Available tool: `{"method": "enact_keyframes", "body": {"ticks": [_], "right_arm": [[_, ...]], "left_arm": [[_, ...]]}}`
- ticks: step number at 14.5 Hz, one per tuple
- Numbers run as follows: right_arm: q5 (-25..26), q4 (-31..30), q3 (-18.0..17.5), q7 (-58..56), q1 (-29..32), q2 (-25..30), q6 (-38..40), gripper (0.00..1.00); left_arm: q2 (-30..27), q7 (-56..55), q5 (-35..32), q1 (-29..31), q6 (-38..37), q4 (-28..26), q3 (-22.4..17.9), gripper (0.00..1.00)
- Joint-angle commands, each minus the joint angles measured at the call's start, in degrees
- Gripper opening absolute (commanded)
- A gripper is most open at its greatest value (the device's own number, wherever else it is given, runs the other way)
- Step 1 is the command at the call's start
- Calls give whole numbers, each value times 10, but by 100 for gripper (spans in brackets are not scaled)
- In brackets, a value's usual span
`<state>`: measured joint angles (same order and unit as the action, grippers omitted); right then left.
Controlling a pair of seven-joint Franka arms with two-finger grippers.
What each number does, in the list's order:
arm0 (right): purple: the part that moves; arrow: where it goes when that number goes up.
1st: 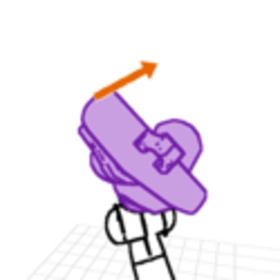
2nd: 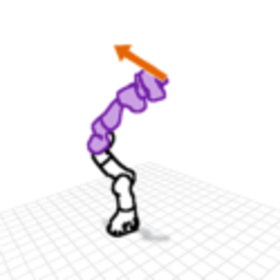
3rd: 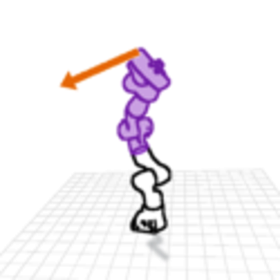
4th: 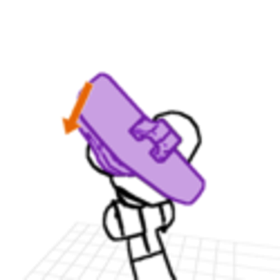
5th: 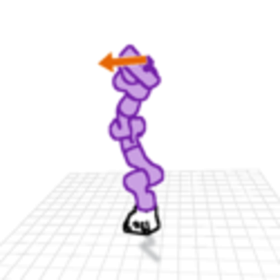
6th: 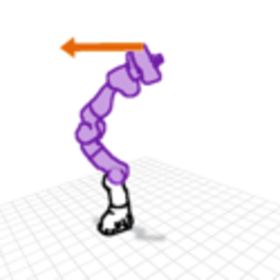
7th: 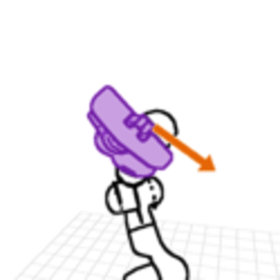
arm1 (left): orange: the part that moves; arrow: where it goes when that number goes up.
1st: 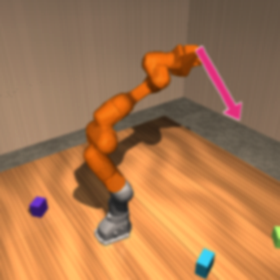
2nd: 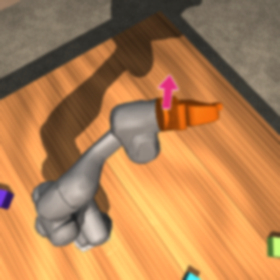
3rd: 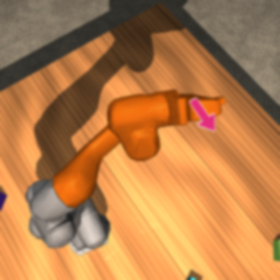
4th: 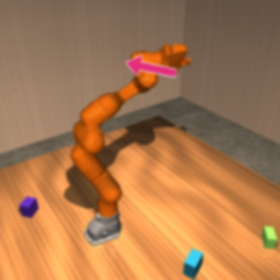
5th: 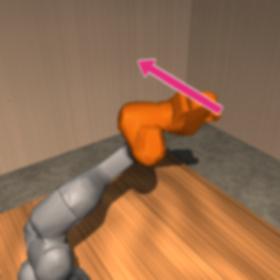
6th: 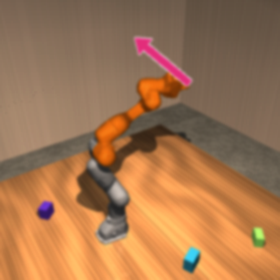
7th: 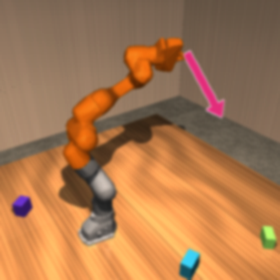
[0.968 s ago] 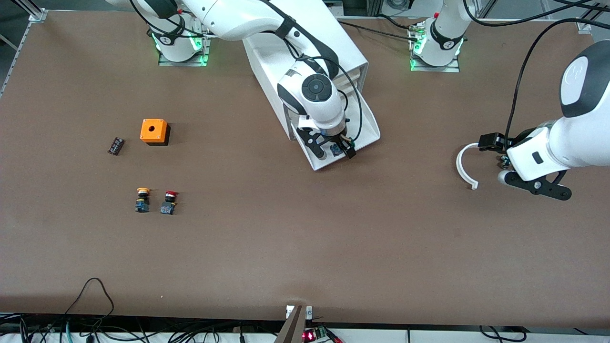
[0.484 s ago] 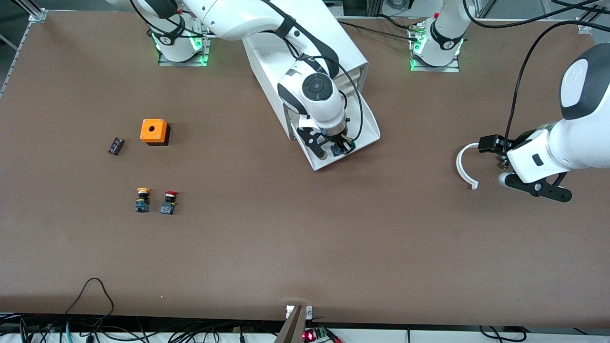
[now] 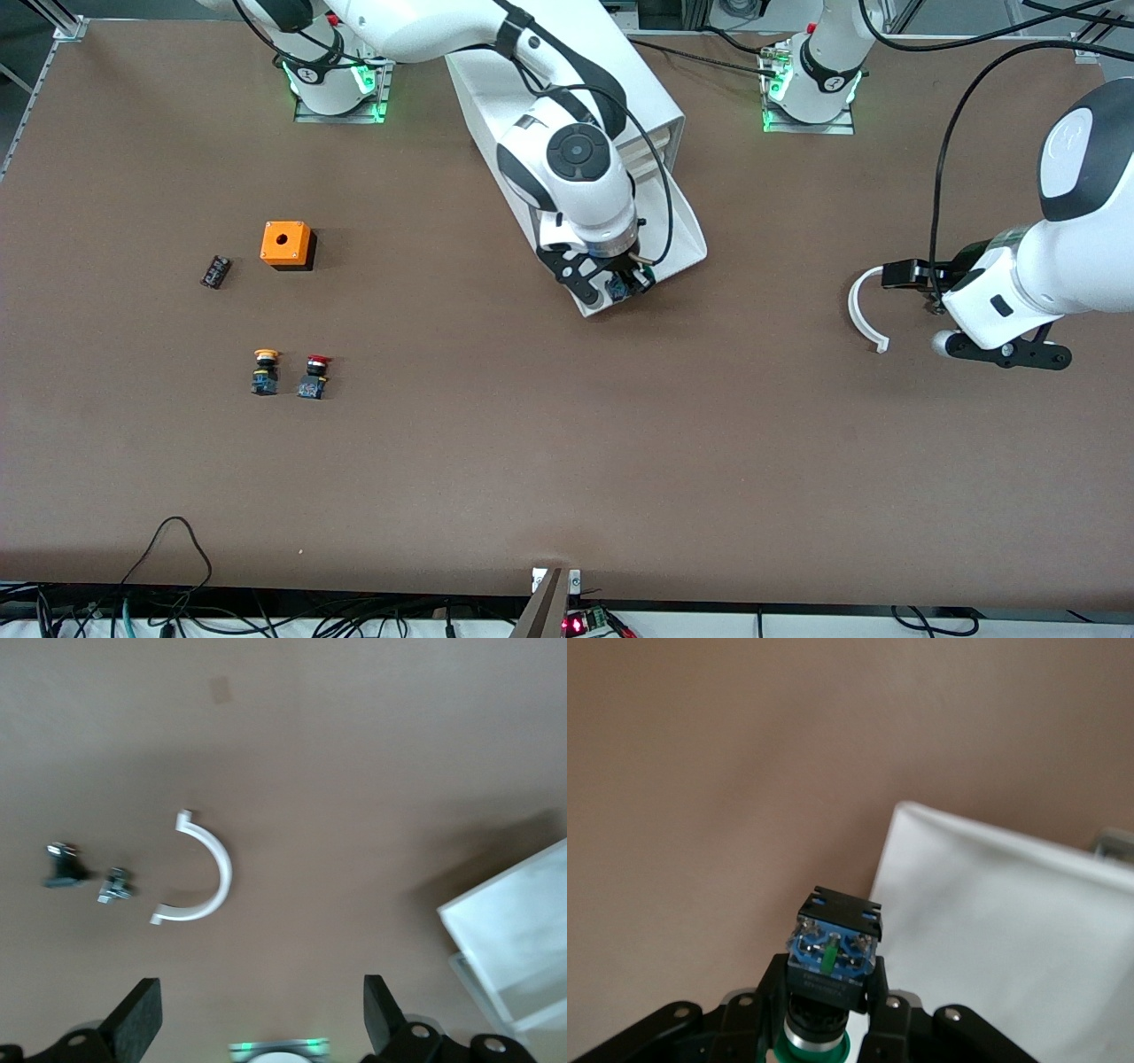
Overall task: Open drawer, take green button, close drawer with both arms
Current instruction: 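Set the green button beside the red button while the left gripper reaches the drawer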
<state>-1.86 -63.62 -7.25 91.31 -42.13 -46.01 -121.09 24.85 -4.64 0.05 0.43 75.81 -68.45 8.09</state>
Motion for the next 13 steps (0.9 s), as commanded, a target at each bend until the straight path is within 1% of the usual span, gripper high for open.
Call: {"method": "enact_keyframes", "body": {"ticks": [1, 3, 4, 5, 7, 9, 12, 13], "right_arm": [[3, 4, -8, -114, 47, 18, 40, 0], [0, 0, -8, -257, 91, 36, 100, 0], [1, -1, -8, -329, 115, 36, 121, 0], [1, -6, -7, -397, 137, 36, 126, 0], [1, -23, -7, -520, 179, 36, 127, 0], [1, -53, -7, -636, 222, 38, 122, 0], [2, -91, -6, -766, 277, 38, 98, 0], [4, -102, -6, -803, 294, 37, 90, 0]], "left_arm": [[-6, -102, 31, 1, 45, -42, 2, 100], [-7, -170, 32, -10, 70, -81, 7, 100], [-7, -189, 32, -13, 101, -103, 15, 100], [-8, -214, 31, -17, 135, -124, 24, 100], [-7, -273, 29, -32, 200, -164, 33, 100], [-6, -338, 27, -69, 264, -199, 32, 100], [-1, -400, -11, -101, 362, -257, 33, 100], [2, -419, -13, -109, 400, -277, 33, 100]]}}
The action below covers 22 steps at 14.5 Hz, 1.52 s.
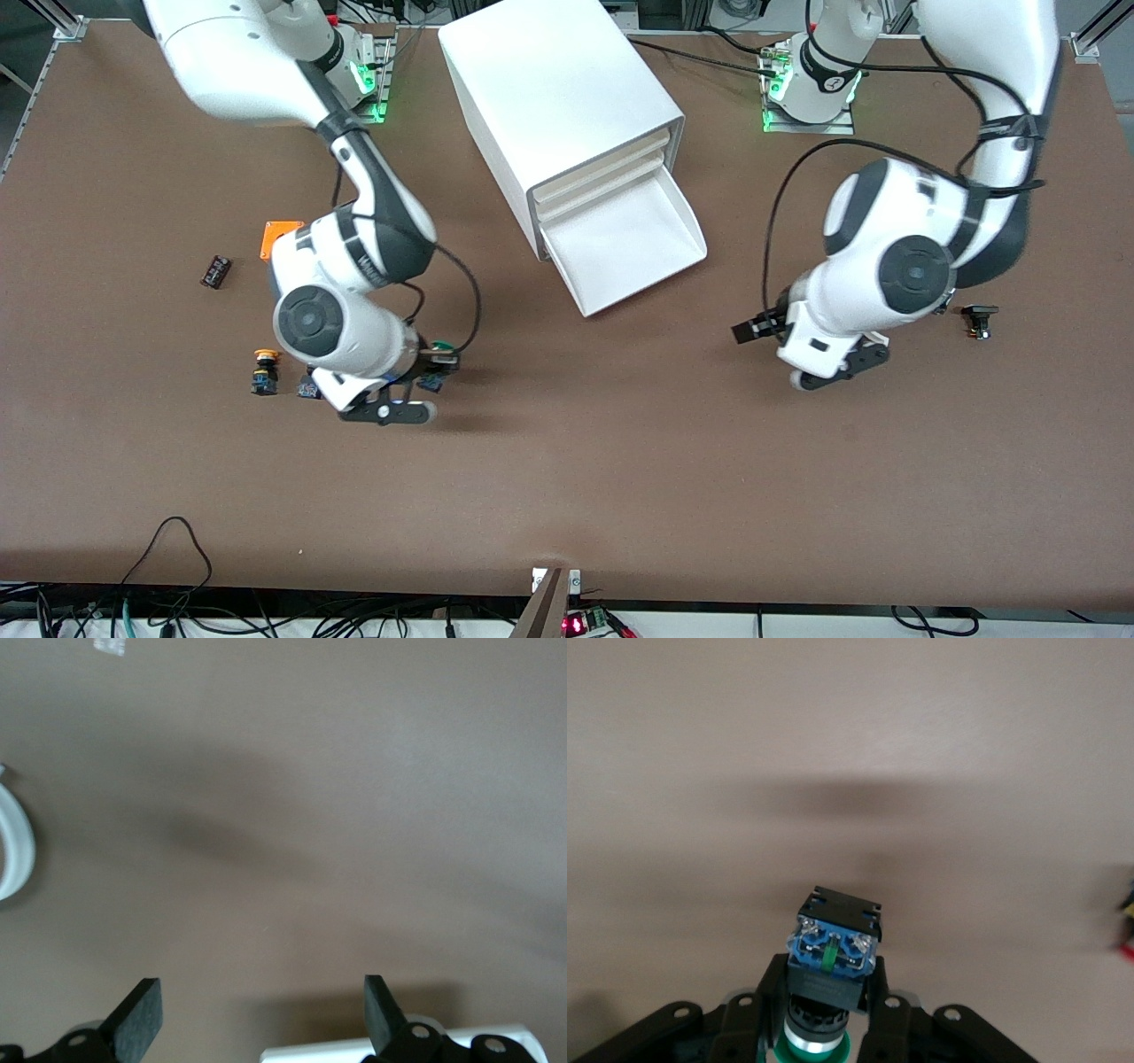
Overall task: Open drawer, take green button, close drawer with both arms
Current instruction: 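Set the green button beside the red button while the left gripper reaches the drawer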
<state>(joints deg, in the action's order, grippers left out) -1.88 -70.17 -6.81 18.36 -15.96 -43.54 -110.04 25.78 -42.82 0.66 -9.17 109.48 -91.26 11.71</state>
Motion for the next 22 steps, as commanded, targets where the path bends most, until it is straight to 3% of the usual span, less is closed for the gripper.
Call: {"method": "enact_keyframes", "body": {"ticks": [1, 7, 10, 11, 12, 13, 14, 20, 22], "right_arm": [[7, -49, -8, -104, 45, 13, -32, 0], [11, -174, 4, -229, 92, 11, -181, 0], [9, -194, 4, -228, 95, 7, -185, 0], [7, -194, 4, -221, 95, 7, -183, 15], [7, -192, 3, -218, 95, 8, -182, 37], [3, -190, 3, -218, 95, 8, -184, 90], [3, -185, 3, -222, 96, 12, -182, 100], [11, -173, 6, -229, 110, 76, -175, 100], [10, -173, 18, -221, 110, 106, -150, 100]], "left_arm": [[-2, -63, -19, -25, 91, -62, -2, 100], [23, -184, -61, -78, 218, -137, -1, 100], [31, -212, -61, -106, 220, -146, 1, 100], [35, -226, -61, -113, 220, -146, 1, 100], [37, -233, -61, -121, 220, -147, 1, 100], [39, -233, -61, -126, 220, -150, 1, 100], [39, -234, -61, -128, 220, -152, 1, 100], [34, -234, -61, -150, 219, -174, 7, 100], [33, -234, -60, -148, 218, -178, 28, 100]]}}
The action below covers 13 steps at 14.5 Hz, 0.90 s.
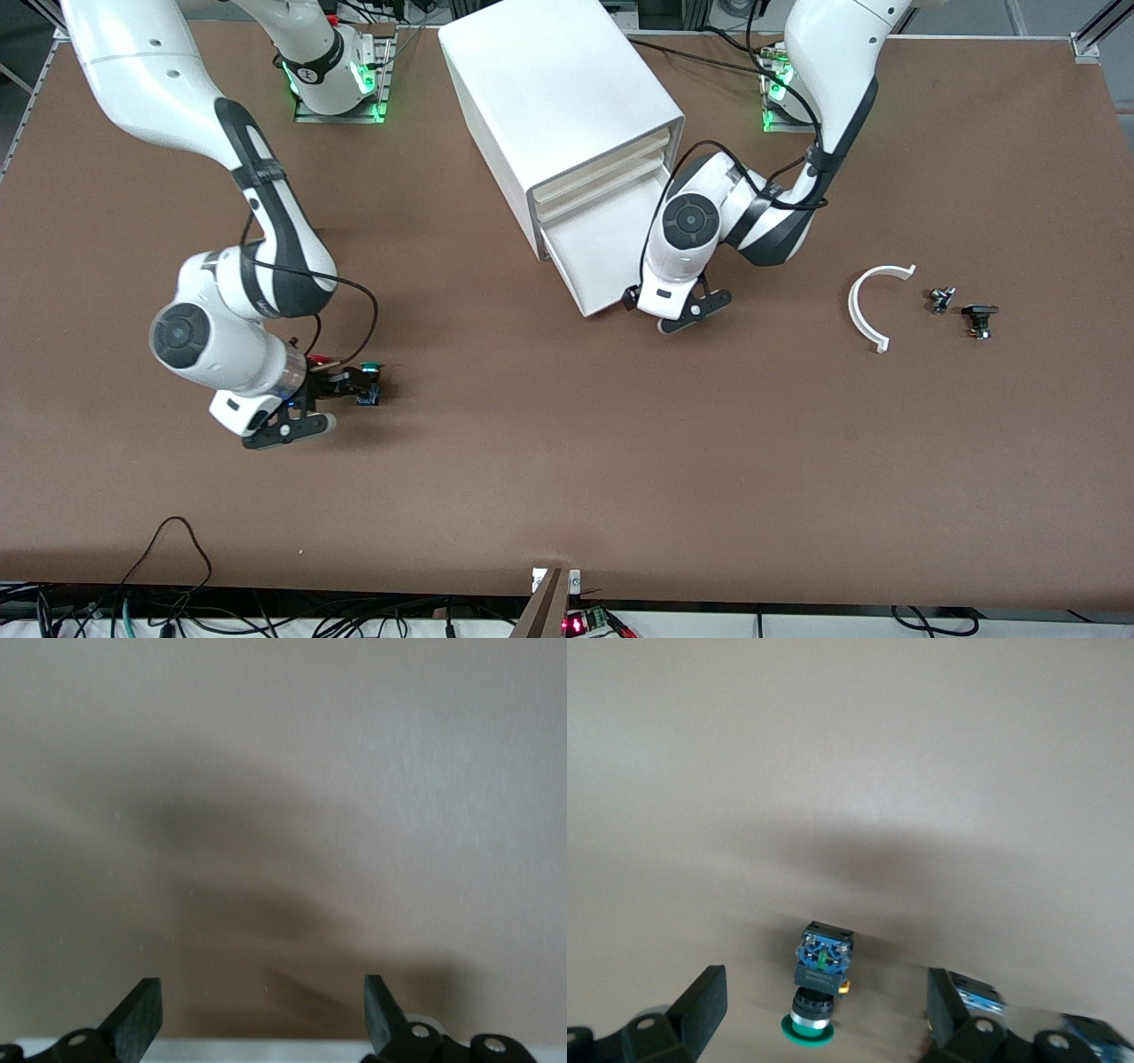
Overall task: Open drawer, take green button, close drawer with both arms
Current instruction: 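Set the green button beside the red button while the left gripper reaches the drawer, then push the drawer closed with the left gripper while the right gripper retracts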
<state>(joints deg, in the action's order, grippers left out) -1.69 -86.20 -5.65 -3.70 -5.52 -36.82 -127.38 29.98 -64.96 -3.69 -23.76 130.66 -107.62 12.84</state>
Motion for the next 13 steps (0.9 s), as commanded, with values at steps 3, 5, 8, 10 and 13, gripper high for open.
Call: {"method": "enact_keyframes", "body": {"ticks": [3, 5, 8, 10, 13], "right_arm": [[10, -16, 19, 4, 6, 97, 83, 100], [19, -18, 29, 32, 6, 144, 136, 100], [45, -18, 29, 47, 5, 204, 220, 100], [44, -18, 29, 48, 6, 246, 279, 100], [39, -18, 23, 50, 6, 280, 327, 100]], "left_arm": [[-11, -13, -12, 1, 2, -17, 44, 100], [-11, -13, -10, 2, 3, -29, 56, 100], [-11, -26, 22, 5, 3, -40, 75, 100], [-11, -34, 36, 6, 2, -40, 87, 100], [-11, -54, 39, 6, 2, -46, 106, 100]]}}
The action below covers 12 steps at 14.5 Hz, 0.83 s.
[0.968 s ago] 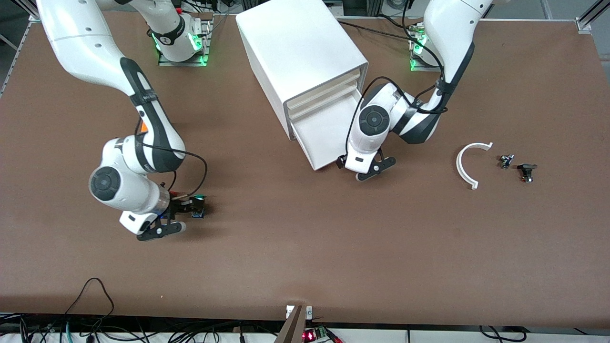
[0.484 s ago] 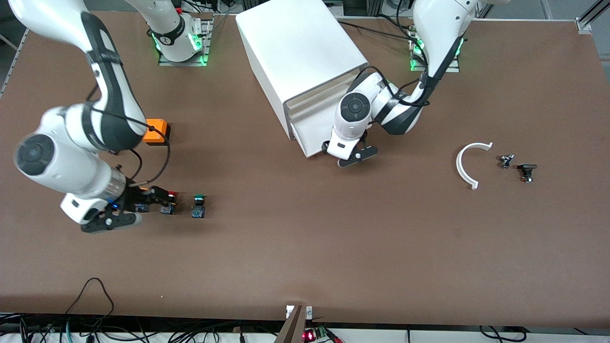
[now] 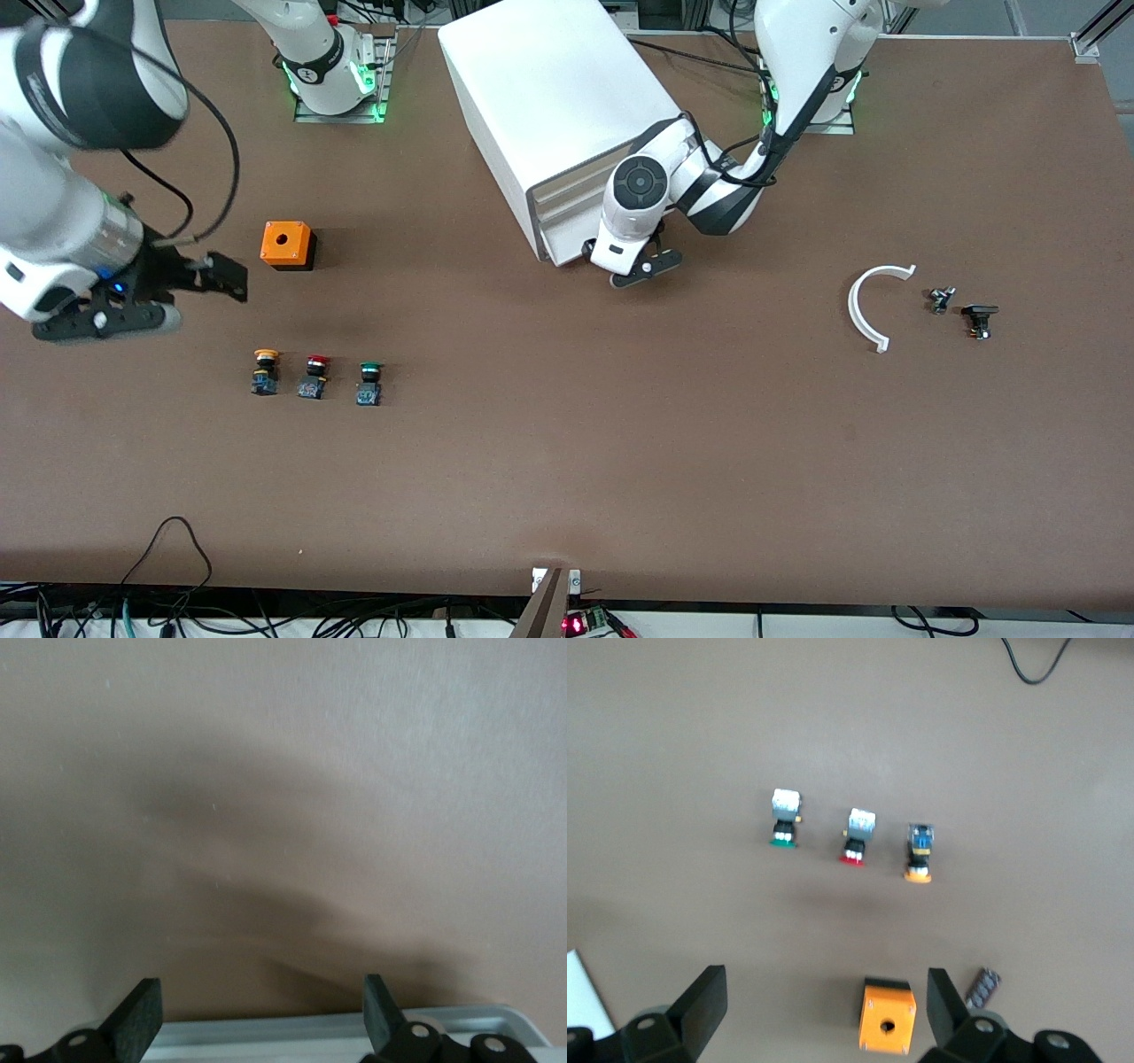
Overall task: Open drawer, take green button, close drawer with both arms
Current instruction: 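Push the drawer closed with the left gripper while the right gripper retracts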
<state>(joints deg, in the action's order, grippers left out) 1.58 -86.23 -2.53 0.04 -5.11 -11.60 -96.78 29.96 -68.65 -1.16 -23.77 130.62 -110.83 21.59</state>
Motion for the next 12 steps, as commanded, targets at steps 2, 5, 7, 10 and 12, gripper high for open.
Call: {"method": "enact_keyframes", "body": {"ticks": [2, 5, 7, 10, 12], "right_arm": [[0, -18, -8, 14, 1, 46, 24, 100], [-1, -13, -8, 13, -1, 60, 23, 100], [-7, -14, -8, 14, -1, 77, 28, 100], [-10, -29, -7, 33, -1, 84, 29, 100], [-9, -67, -6, 63, -1, 104, 2, 100]], "left_arm": [[-10, -27, 29, 6, 2, -14, 27, 100], [-10, -30, 42, 6, 1, -14, 31, 100], [-10, -33, 42, 6, 1, -14, 35, 100], [-10, -34, 42, 6, 0, -14, 40, 100], [-10, -35, 42, 6, 0, -14, 42, 100]]}}
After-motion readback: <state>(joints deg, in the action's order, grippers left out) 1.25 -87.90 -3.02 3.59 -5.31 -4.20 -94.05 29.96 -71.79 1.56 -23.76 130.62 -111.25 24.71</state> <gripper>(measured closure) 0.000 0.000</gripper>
